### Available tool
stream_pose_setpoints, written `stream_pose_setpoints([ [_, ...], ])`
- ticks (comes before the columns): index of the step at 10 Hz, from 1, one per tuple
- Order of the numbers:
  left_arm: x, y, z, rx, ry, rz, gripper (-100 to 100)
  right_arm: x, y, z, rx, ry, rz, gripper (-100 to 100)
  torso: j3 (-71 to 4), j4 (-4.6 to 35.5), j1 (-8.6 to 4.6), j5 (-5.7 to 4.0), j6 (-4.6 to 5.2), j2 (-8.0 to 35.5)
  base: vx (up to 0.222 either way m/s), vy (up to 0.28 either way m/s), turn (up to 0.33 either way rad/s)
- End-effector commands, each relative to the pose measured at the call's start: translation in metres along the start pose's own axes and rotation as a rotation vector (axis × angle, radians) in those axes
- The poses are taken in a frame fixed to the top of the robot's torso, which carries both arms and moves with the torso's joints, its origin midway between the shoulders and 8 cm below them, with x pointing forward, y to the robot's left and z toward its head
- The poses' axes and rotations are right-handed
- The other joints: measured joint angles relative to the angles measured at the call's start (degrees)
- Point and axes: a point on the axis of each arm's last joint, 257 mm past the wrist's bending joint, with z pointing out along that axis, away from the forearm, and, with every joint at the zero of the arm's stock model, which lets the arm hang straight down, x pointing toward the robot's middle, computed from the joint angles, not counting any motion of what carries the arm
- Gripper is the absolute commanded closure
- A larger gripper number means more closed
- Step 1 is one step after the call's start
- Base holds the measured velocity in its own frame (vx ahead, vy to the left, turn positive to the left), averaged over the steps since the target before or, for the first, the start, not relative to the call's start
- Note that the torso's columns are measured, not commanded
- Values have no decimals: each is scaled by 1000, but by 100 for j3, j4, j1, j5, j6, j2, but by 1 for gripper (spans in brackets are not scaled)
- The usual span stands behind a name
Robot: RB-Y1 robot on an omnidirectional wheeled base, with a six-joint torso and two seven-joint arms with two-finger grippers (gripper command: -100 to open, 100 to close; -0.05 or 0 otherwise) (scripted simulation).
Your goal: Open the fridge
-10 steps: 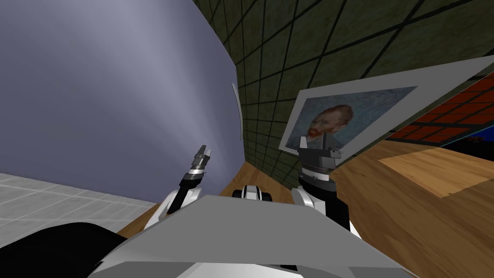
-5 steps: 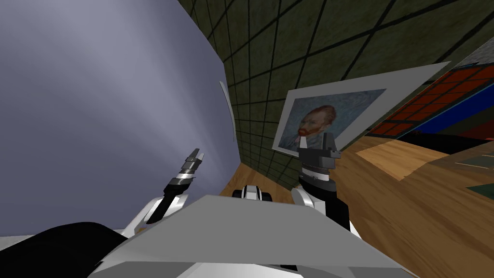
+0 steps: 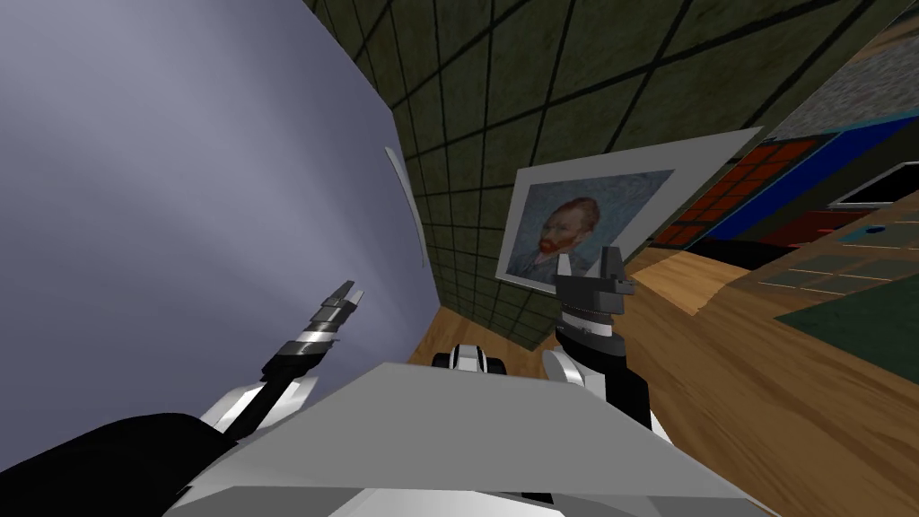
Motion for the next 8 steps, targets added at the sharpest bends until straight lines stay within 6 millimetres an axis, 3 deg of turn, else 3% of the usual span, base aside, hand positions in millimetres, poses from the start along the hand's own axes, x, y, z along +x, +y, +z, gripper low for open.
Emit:
stream_pose_setpoints([
  [1,-27,10,-10,-38,-1,22,-100,0,0,0,0,0,0,0,-5,-3,-6,0,2,-10,77,-46,-82],
  [3,-56,19,-23,-91,6,55,-100,0,0,0,0,0,0,0,2,1,-2,0,0,2,78,-51,-185],
  [6,-79,20,-30,-114,-3,70,-100,0,0,0,0,0,0,0,1,0,-1,0,1,1,60,-44,-114],
  [7,-97,21,-36,-139,-6,86,-100,0,0,0,0,0,0,0,2,1,0,0,-4,4,60,-50,-149],
  [8,-97,21,-36,-139,-6,86,-100,0,0,0,0,0,0,0,1,0,-7,-1,1,-1,47,-37,-97],
])
